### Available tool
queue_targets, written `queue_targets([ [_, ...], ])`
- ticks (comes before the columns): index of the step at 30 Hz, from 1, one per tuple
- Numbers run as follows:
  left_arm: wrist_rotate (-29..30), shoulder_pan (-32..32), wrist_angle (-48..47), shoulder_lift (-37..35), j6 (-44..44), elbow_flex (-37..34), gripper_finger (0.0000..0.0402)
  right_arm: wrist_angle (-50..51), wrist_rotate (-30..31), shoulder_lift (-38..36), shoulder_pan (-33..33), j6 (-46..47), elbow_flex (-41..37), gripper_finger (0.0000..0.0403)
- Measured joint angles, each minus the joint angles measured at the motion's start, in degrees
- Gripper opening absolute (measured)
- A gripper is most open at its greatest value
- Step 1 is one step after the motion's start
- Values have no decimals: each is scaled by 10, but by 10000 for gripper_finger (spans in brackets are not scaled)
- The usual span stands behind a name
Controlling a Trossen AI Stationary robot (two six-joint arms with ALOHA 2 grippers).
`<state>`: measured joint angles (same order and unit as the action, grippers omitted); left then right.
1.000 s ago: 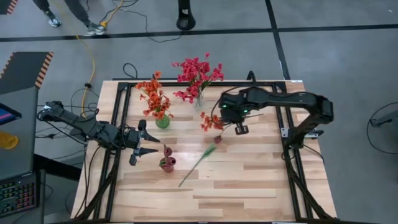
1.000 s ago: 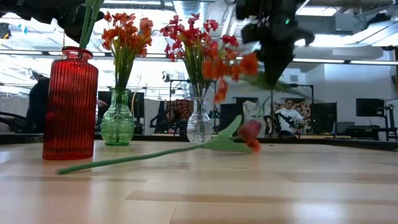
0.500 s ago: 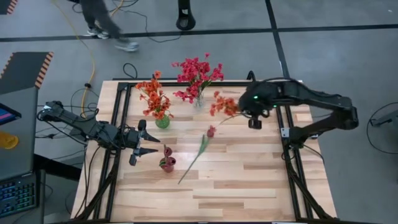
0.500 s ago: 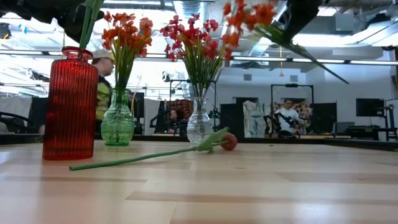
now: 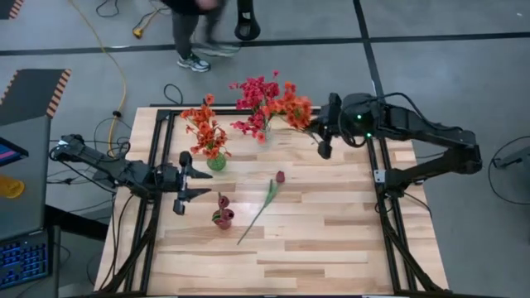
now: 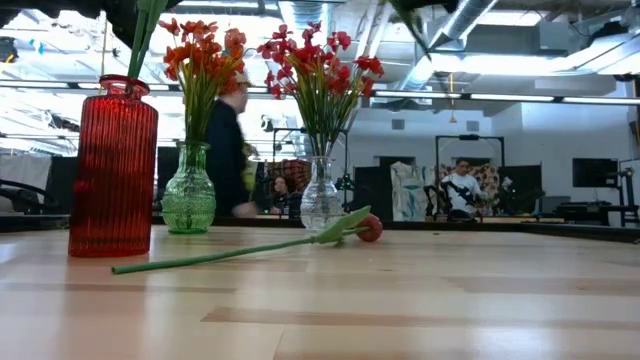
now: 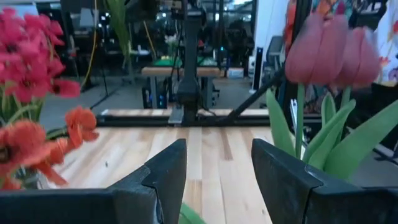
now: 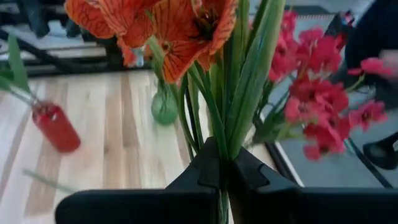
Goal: Sort flowers into vase by color
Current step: Put the orange flower into the green vase
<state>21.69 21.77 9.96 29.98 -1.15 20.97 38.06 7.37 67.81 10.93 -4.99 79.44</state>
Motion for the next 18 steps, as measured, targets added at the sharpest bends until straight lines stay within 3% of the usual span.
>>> queue_targets([
  [18,41,-1,184,61,64,0,170,-264,-35,144,-64,6,0,38],
])
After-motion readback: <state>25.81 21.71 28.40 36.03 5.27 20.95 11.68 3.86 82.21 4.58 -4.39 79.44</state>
